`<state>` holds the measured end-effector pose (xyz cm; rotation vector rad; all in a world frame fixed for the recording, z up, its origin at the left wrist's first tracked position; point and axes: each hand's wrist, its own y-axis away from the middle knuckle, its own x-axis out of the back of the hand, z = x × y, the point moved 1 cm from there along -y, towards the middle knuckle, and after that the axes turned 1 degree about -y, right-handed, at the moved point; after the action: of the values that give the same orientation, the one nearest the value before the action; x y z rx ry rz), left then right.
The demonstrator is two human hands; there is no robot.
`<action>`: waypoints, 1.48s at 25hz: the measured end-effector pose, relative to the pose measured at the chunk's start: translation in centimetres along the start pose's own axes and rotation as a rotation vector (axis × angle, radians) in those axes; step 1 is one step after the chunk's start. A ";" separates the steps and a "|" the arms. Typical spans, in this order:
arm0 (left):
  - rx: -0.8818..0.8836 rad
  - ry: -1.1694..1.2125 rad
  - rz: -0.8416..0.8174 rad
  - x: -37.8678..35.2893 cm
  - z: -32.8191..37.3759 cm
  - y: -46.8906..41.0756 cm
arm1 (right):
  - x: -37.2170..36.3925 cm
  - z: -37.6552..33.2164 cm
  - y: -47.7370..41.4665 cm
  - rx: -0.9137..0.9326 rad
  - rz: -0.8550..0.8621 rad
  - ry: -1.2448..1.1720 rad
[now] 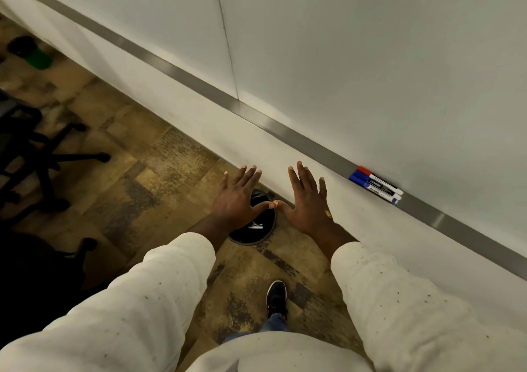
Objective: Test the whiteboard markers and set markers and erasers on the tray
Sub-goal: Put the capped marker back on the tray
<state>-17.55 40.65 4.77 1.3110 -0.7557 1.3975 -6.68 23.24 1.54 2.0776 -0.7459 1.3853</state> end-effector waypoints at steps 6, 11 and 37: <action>-0.108 -0.052 0.011 0.1 5.4 0.1 | 2.1 4.0 5.1 -0.097 0.034 0.030; -0.180 -0.112 0.021 -0.8 11.4 1.9 | 3.9 7.6 10.8 -0.140 0.077 0.029; -0.686 -0.169 0.117 -8.8 53.0 9.4 | 12.0 34.5 47.1 -0.645 0.306 0.053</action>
<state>-11.05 -13.38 9.13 0.8516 -1.3041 0.9793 -13.37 -35.72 7.04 1.4574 -1.3248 1.1342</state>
